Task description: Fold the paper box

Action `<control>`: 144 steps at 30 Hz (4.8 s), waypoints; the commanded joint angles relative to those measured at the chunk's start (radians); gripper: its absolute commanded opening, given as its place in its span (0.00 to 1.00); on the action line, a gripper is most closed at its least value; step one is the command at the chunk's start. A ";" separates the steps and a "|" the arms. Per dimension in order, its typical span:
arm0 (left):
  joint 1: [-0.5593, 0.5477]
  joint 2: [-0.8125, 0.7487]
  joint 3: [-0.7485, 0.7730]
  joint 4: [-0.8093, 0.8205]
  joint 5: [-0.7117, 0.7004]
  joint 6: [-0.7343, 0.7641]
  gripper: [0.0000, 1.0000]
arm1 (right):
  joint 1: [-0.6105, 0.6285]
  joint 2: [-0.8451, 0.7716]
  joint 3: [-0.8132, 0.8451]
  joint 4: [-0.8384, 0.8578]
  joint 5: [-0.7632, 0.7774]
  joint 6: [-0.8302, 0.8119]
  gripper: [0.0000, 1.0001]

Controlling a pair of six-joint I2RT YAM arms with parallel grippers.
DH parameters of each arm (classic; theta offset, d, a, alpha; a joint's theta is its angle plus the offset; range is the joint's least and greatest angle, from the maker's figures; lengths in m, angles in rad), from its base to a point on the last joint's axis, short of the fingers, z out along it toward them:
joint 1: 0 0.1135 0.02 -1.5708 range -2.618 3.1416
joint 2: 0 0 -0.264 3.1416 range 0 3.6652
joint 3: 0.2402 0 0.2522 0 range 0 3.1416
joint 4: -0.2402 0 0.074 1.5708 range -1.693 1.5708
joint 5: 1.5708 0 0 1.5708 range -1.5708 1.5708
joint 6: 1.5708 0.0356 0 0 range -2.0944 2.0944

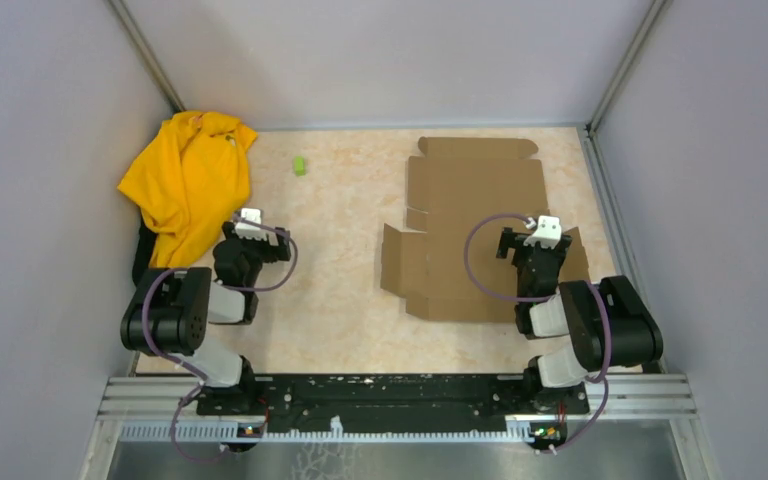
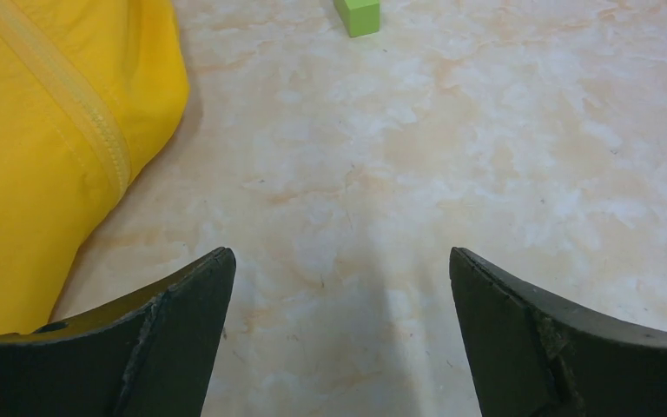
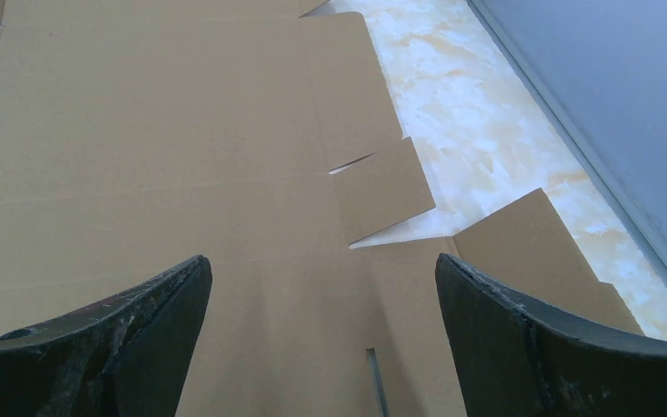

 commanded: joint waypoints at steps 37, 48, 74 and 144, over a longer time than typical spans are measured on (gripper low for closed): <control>-0.106 -0.401 0.881 -0.974 0.231 -0.433 0.99 | -0.020 -0.107 1.223 -1.618 -0.495 0.439 0.99; -0.180 0.151 1.080 -0.446 1.021 -1.078 0.99 | -0.186 0.029 1.126 -1.674 -0.662 0.384 0.95; -0.439 0.149 0.999 -1.136 0.222 -0.509 0.99 | -0.307 -0.026 0.939 -1.608 -0.129 0.420 0.20; -0.410 -0.001 0.812 -1.364 0.349 -0.479 0.99 | -0.367 0.214 0.922 -1.429 -0.277 0.269 0.63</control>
